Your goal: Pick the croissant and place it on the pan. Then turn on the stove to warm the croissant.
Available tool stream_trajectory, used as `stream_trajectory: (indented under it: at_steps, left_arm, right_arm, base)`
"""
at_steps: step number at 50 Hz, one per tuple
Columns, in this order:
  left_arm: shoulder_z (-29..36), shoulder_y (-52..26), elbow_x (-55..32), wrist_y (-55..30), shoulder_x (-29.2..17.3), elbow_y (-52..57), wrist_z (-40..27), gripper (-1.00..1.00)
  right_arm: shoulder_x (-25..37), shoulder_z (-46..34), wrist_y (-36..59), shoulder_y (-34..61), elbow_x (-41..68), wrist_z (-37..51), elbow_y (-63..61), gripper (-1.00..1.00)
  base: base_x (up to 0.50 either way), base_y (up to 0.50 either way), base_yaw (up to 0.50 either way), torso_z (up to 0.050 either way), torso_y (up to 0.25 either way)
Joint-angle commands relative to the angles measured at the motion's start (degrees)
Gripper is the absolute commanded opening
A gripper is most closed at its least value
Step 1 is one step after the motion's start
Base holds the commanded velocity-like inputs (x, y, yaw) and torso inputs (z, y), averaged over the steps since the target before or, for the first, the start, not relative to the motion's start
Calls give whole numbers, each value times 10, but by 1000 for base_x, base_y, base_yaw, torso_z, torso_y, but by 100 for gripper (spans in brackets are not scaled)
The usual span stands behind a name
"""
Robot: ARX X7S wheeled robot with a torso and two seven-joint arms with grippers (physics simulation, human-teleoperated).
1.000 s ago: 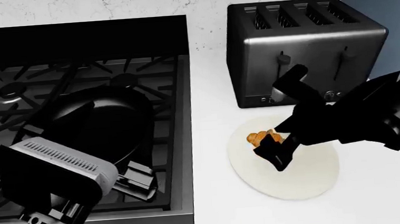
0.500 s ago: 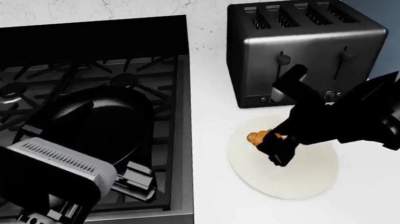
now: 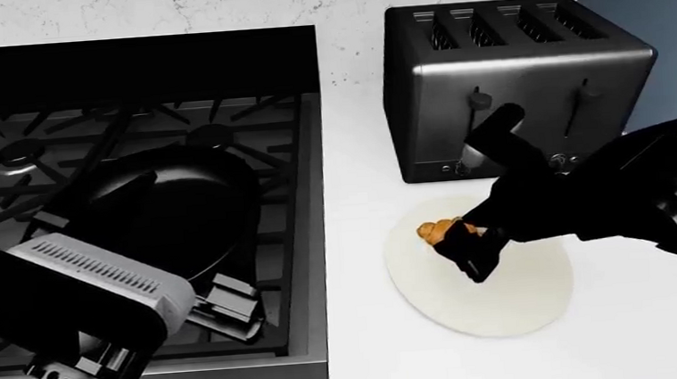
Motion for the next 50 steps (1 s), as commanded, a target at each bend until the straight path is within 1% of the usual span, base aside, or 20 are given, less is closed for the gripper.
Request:
stream_trajectory:
  at_steps: [1, 4, 10, 17, 23, 32, 38, 42, 43, 50]
  left_arm:
    - [-10, 2, -16, 2, -8, 13, -9, 100]
    - [-16, 3, -24, 3, -13, 20, -15, 100]
    - [-33, 6, -45, 8, -25, 35, -26, 100]
    - [-38, 9, -50, 17, -33, 41, -31, 100]
    - [-35, 7, -45, 22, -31, 35, -30, 100]
    - [-33, 2, -45, 32, -26, 20, -26, 100]
    - [-35, -1, -47, 38, -24, 9, -23, 100]
    - [-50, -12, -79, 32, -34, 12, -41, 100]
    - [-59, -15, -100, 30, -40, 13, -52, 100]
    - [-83, -29, -157, 26, -58, 6, -84, 100]
  right_arm:
    - [17, 19, 9, 8, 13, 24, -35, -100]
    - [23, 30, 3, 8, 17, 37, -51, -100]
    - [43, 52, 19, 21, 38, 65, -98, -100]
    - [71, 73, 23, 20, 63, 86, -154, -100]
    - [85, 97, 12, 10, 81, 115, -191, -100]
    - [106, 142, 1, -9, 129, 191, -262, -100]
    - [127, 155, 7, -16, 153, 215, -299, -100]
    - [140, 174, 0, -21, 176, 236, -314, -100]
    - [145, 179, -1, -22, 184, 236, -322, -100]
    - [149, 188, -3, -22, 201, 248, -332, -100]
  base:
    - [0, 0, 0, 0, 0]
    - [0, 0, 0, 0, 0]
    - [0, 0, 0, 0, 0]
    - [0, 0, 0, 0, 0]
    - [0, 0, 0, 0, 0]
    - [0, 0, 0, 0, 0]
    - [0, 0, 0, 0, 0]
    - [0, 0, 0, 0, 0]
    - [0, 0, 0, 0, 0]
    - [0, 0, 0, 0, 0]
